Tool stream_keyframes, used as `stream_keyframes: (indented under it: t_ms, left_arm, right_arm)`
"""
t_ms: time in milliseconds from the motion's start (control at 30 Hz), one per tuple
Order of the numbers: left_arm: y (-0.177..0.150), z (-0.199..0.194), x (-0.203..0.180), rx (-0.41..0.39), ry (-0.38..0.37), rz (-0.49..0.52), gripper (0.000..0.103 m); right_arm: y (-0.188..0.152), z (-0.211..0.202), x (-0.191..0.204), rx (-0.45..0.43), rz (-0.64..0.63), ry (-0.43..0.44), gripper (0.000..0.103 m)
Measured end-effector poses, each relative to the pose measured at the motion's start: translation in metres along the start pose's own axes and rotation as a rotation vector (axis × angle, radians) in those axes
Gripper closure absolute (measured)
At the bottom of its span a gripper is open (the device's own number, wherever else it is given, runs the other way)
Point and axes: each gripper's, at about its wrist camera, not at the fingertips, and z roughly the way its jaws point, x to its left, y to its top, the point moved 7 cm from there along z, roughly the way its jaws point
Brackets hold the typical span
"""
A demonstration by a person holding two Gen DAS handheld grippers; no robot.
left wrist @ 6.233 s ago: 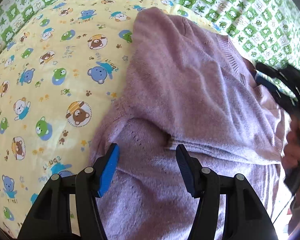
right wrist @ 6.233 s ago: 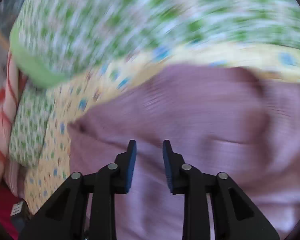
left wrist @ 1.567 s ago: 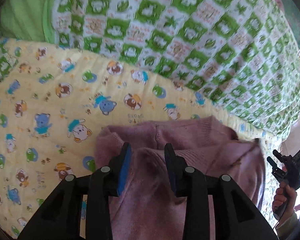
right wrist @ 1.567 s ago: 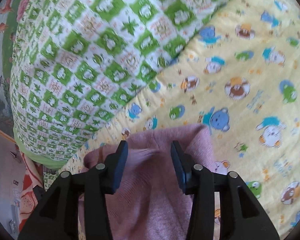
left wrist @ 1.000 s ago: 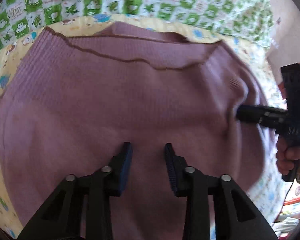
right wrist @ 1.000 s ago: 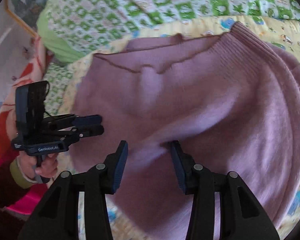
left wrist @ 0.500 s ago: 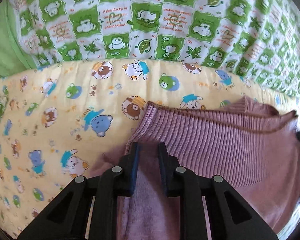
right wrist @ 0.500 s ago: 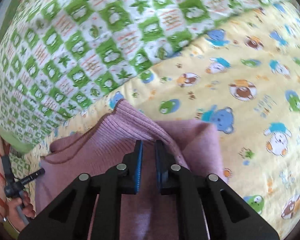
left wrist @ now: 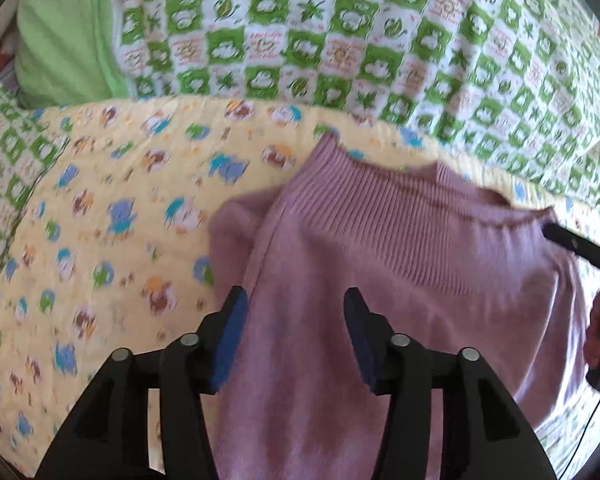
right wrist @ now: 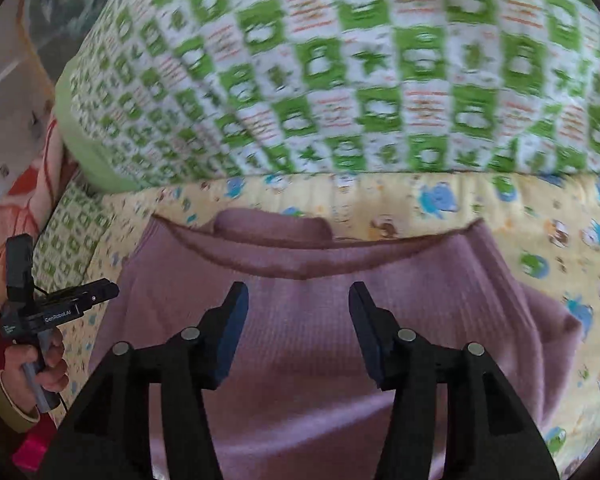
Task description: Fold small clothes
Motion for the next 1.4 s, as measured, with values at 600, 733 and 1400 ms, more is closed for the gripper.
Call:
stream_keyframes:
  t_ms: [600, 733, 1400]
  left_arm:
    - [-0.047, 0.02, 0.03, 0.096, 0.013, -0.075, 0.065]
    - [-0.045, 0.018, 0.041, 0.087, 0.056, -0.088, 0.065]
    - [-0.009, 0.011, -0.032, 0.025, -0.107, 0.018, 0.06]
  right_arm:
    - [0.005, 0.078, 0.036, 0.18, -0.366, -0.064, 0.099]
    - [0.044, 0.076, 0.018, 0.072, -0.215, -0.089, 0.099]
    - [-0.041, -0.032, -0.036, -0.092, 0.254, -0.053, 0.047]
